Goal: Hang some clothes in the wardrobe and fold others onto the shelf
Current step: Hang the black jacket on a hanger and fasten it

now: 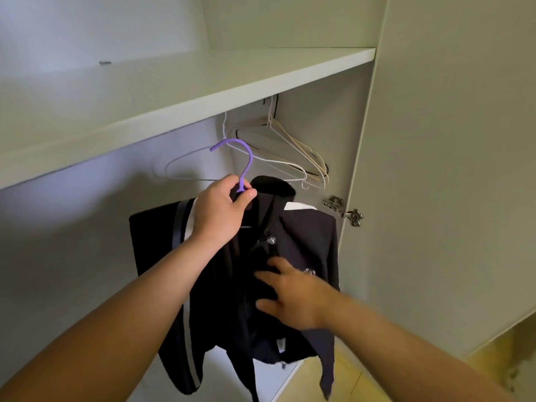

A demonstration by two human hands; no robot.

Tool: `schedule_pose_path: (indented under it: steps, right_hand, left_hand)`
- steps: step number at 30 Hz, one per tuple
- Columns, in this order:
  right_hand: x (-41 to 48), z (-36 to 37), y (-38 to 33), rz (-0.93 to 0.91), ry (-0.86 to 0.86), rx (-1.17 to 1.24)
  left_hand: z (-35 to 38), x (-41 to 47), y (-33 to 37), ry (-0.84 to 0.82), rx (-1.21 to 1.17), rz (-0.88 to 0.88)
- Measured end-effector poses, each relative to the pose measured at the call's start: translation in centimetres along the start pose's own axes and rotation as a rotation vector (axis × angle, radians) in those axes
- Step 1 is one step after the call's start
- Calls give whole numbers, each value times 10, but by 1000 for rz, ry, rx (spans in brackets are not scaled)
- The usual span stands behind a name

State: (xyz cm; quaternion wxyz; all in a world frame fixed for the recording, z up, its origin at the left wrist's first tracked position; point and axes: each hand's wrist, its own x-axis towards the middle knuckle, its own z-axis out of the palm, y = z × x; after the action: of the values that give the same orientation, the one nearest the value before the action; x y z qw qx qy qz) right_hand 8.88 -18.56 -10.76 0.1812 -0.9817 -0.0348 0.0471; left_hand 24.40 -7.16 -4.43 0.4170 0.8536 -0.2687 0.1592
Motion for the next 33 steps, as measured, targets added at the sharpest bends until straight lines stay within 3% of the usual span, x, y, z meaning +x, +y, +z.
schedule_pose_path:
  steps: [1, 2, 3, 5, 6, 8, 11, 15, 19, 22, 26, 28, 31, 33]
  right_hand:
    - [1, -5, 5, 37, 15, 82]
    - [2, -11, 9, 52, 164, 151]
    - [3, -21, 12, 55, 422, 146]
    - [11, -37, 23, 65, 840, -39]
    - [14, -43, 27, 90, 880, -132]
    - [21, -49, 34, 183, 674, -229]
    - [26, -49, 35, 252, 415, -62]
    - [35, -54, 26, 208, 582, 45]
    - [48, -67, 23, 333, 621, 18]
    - [52, -70, 21, 328, 641, -53]
    - [51, -61, 10, 234, 657, -220]
    - [50, -55, 5, 200, 652, -260]
    - [50, -50, 3, 194, 649, -261]
    - [53, -48, 0, 193, 643, -246]
  left_hand:
    - [-2, -3, 0, -21, -5, 26]
    - [-2, -6, 0, -42, -11, 49]
    - [-3, -10, -1, -57, -23, 66]
    - [-4, -15, -1, -63, -66, 78]
    - [-4, -17, 0, -67, -91, 81]
    - [-6, -20, 5, -83, -124, 103]
    - [-10, -15, 7, -97, -125, 141]
    - [-19, -1, 3, -95, -26, 135]
    - [-21, -5, 0, 78, 32, 48]
    - [-10, -34, 1, 185, 12, -58]
    - [7, -87, -3, -52, 17, -110]
    - [1, -85, -14, -64, 86, -190]
    - [-19, -58, -32, 73, 225, -273]
    - [-32, -39, -45, 155, 237, -216]
